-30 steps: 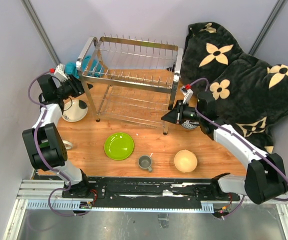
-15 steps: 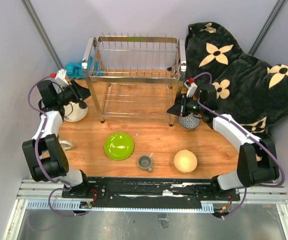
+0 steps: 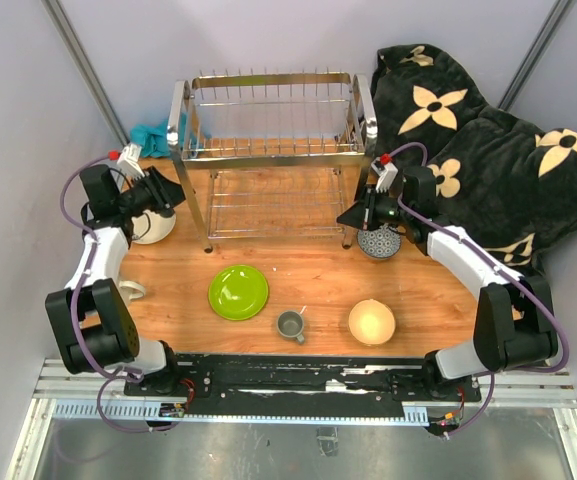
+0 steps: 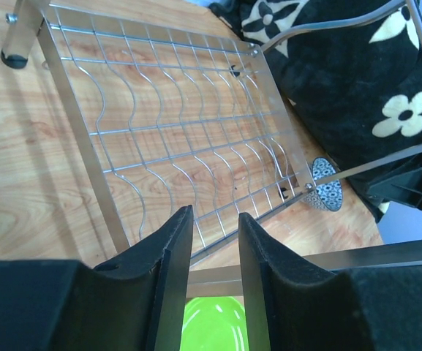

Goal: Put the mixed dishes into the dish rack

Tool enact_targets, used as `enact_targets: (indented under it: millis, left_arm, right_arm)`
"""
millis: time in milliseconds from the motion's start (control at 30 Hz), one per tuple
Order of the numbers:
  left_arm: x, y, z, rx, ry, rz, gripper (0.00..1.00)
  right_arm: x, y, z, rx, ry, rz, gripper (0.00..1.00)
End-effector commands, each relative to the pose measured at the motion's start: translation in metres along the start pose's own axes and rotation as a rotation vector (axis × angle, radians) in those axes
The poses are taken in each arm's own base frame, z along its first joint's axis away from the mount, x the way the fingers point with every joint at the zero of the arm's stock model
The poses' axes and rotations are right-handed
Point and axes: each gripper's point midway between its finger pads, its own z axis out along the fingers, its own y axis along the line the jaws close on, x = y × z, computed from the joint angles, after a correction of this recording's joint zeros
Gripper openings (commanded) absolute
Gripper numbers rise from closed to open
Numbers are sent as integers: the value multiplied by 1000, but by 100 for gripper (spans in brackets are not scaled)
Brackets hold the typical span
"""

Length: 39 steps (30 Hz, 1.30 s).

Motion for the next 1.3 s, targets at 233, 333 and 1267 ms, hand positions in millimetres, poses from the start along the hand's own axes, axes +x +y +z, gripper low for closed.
enact_targets:
  millis: [233, 333, 1267]
  left_arm:
    - [34, -35, -15, 83, 80, -41, 38]
    - [38, -41, -20, 90, 80, -44, 38]
    - [-39, -60, -88, -324, -284, 22, 24]
  right_arm:
    - [-9, -22, 13, 26, 16, -42, 1]
    - [-13, -26, 15, 34, 15, -47, 1]
    - [22, -17, -38, 198, 95, -31, 1]
